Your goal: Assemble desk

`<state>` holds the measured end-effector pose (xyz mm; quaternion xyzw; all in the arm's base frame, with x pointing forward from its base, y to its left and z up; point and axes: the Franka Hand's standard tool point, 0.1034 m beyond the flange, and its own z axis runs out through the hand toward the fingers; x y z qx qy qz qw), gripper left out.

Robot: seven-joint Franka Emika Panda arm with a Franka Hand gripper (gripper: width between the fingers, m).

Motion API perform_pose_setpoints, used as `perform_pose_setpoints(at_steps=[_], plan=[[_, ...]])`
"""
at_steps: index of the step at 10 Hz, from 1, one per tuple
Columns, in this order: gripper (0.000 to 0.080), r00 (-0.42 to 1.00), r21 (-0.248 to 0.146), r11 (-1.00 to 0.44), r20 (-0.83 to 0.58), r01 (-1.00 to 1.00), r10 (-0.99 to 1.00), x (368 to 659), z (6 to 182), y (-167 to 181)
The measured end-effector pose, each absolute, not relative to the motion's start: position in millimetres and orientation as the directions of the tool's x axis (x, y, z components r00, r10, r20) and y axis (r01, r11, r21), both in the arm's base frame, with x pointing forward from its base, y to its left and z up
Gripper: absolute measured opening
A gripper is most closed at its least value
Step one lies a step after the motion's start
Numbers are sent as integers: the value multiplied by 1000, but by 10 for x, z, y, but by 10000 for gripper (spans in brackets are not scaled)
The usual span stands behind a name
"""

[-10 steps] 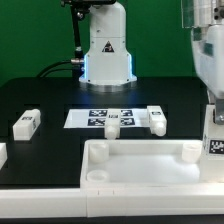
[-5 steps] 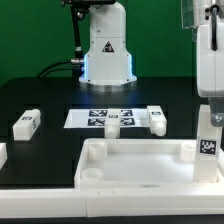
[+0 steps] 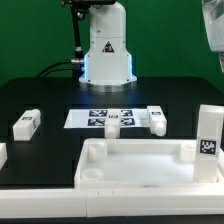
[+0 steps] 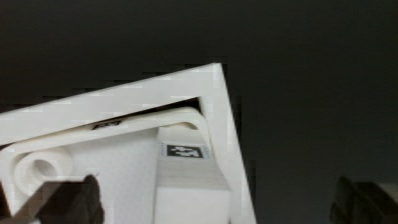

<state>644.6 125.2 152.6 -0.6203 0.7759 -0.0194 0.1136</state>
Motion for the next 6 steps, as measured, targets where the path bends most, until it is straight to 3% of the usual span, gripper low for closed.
perform_pose_setpoints(at_steps=[4,6], plan=[[649,-159,-173,183,-143,-968,-977,6436,1511,1268],[649,-100,-187,127,-148,-974,-984,6307,1608,1392]])
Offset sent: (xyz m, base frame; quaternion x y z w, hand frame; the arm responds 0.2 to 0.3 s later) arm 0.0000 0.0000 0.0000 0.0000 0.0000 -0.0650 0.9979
